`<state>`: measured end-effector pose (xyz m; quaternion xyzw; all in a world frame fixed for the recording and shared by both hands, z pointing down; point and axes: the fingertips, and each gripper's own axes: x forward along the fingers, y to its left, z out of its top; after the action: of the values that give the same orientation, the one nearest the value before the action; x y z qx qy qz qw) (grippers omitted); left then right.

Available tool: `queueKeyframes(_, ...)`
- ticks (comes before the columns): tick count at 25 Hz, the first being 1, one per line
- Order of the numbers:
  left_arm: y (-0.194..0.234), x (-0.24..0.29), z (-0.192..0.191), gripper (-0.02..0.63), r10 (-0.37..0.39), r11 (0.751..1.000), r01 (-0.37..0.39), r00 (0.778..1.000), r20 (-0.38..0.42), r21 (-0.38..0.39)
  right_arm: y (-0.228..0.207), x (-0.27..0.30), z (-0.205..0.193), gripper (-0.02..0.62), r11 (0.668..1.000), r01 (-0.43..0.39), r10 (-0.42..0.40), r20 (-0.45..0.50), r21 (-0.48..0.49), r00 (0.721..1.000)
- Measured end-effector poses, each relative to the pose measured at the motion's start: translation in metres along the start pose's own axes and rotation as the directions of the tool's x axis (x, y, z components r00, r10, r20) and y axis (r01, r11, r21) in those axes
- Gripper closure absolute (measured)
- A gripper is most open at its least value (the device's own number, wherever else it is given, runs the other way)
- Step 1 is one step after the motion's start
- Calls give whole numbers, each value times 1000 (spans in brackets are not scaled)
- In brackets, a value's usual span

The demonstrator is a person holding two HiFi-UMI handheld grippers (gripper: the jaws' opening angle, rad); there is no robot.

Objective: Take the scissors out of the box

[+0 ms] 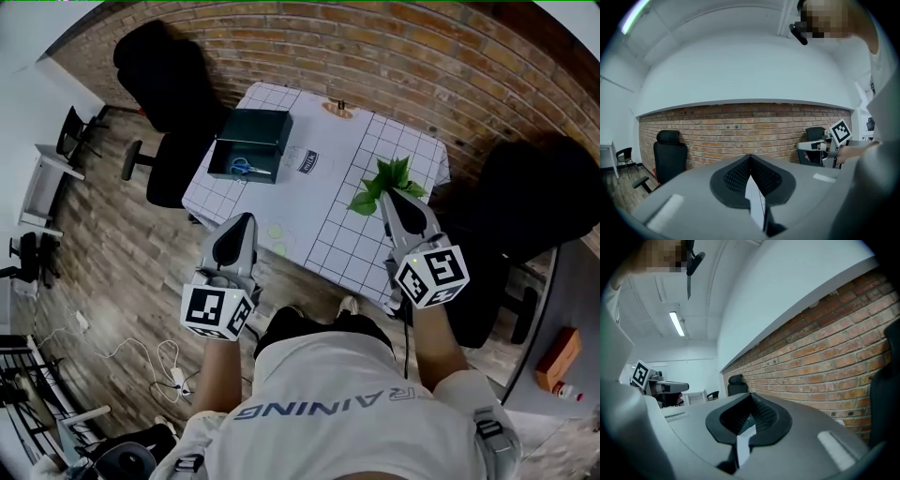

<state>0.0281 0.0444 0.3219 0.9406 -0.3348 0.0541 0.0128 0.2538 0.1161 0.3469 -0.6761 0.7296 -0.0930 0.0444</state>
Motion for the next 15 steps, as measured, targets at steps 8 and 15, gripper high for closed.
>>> queueKeyframes(8,38,37,-6,604,-50,998,50,999,5,-23,-5,42,1,578,999,49,-49,-10,-7,999)
queueKeyframes(15,98,85,-5,604,-158,987,159,987,27,-32,6,94,8,578,985,157,-159,-27,-69,987)
